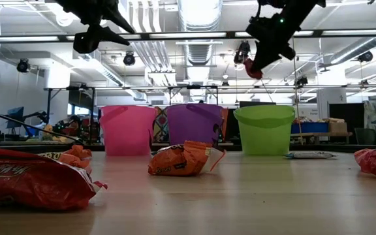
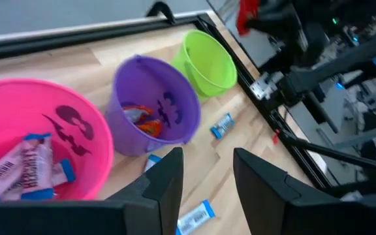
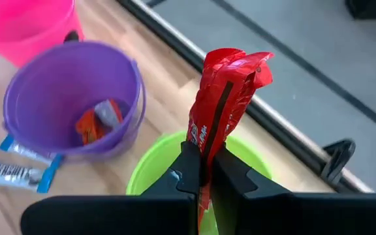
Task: Organize candy in baskets
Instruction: Put the red chocolate into the green bucket
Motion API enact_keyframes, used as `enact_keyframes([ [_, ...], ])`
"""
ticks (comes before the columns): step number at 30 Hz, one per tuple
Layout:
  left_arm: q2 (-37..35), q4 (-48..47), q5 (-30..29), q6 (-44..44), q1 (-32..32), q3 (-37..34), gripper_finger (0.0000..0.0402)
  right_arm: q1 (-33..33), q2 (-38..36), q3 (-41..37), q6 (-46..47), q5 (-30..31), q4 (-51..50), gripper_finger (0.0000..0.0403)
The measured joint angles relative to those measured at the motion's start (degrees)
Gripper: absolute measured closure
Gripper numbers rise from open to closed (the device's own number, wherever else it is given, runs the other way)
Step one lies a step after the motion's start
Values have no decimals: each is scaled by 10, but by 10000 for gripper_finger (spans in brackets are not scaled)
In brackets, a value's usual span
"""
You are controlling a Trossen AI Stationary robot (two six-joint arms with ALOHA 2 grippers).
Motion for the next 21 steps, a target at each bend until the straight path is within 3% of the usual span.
enact_keyframes([
  [6, 9, 2, -46, 10, 4, 0, 283, 0, -1, -21, 11, -2, -18, 390],
  [13, 33, 6, -46, 11, 24, 0, 283, -21, 5, -37, 13, -10, -24, 390],
  [21, 54, 17, -45, 34, 30, 0, 283, -51, 6, -30, 64, -94, -33, 390],
])
